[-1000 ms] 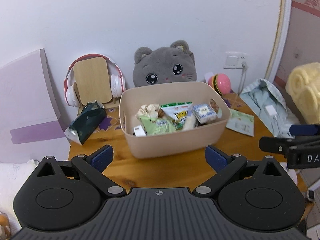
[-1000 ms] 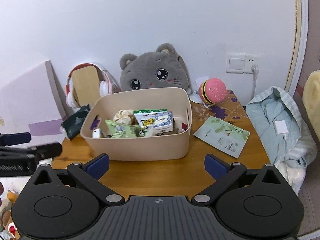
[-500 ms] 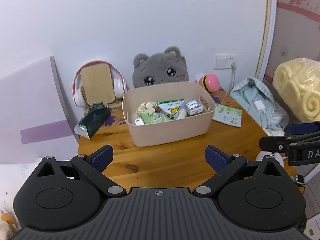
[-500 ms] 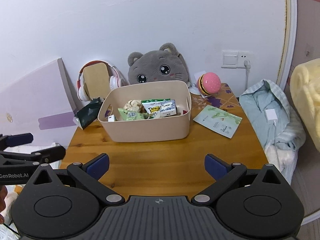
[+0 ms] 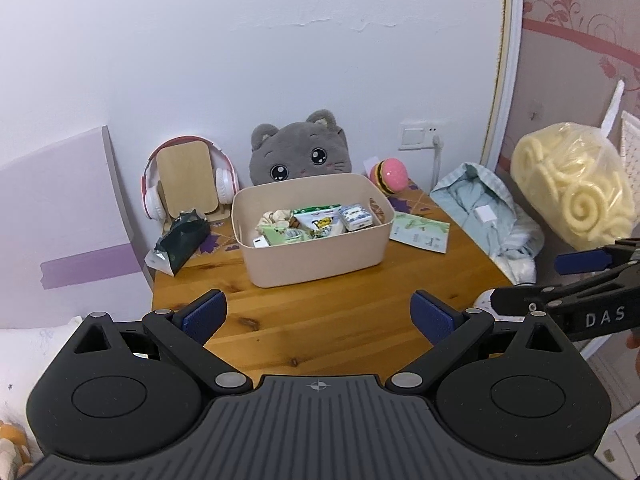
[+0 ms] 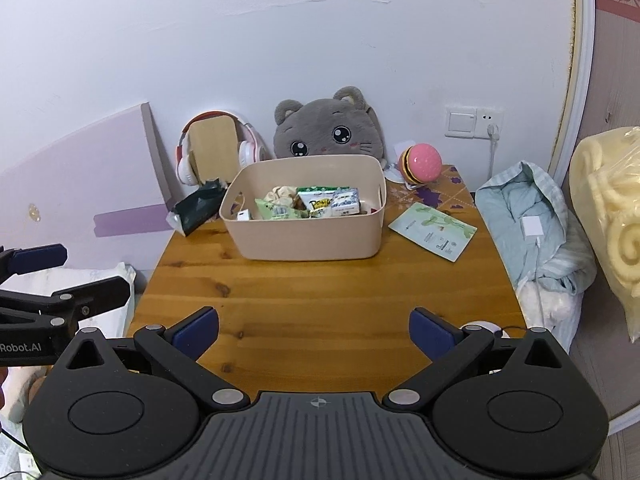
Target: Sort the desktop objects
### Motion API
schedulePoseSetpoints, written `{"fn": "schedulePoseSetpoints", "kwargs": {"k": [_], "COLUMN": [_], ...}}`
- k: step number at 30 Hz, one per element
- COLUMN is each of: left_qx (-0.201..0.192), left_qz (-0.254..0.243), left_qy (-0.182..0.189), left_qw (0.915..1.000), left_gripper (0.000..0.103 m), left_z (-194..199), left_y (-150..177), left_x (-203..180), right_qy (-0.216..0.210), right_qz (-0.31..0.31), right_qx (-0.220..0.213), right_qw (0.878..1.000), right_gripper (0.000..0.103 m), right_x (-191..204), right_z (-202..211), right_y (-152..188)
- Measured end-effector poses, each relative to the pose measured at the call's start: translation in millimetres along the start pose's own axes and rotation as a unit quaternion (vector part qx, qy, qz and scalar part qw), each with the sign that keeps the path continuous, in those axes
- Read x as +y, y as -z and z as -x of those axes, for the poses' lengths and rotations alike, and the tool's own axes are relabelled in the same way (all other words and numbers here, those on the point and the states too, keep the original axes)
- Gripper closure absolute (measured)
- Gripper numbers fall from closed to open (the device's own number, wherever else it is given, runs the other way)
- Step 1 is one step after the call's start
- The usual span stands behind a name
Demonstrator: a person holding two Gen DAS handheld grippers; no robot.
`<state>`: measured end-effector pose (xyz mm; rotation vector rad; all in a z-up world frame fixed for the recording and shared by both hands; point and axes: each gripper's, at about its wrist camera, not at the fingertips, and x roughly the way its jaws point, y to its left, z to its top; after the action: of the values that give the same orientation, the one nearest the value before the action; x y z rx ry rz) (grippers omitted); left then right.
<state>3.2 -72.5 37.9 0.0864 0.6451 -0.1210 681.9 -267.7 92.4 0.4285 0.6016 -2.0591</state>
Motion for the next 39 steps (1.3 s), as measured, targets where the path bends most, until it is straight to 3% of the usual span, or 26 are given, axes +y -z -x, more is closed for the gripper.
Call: {"fn": "schedulePoseSetpoints", "kwargs": {"k": [18, 39], "left_qx": [0.018, 0.016], "left_qz": [0.004, 0.024], "left_qy": [0.024, -0.008], "left_qw": [0.9995, 0.9995], "left_gripper": [0.003, 0.003], "left_z": [48.7, 49.5], "left_y": [22.0, 21.3], "left_x": [-1.4, 9.6], "right_qy": [0.020, 0.027], "right_qz": [0.042, 0.050], "right_qx": [-0.010, -0.003], "right_qw": [0.999, 0.998], "right_gripper": [0.000, 0.000], "right_x": [16.7, 21.8], "right_z": [49.8, 48.5], "right_y": [19.8, 20.4]}}
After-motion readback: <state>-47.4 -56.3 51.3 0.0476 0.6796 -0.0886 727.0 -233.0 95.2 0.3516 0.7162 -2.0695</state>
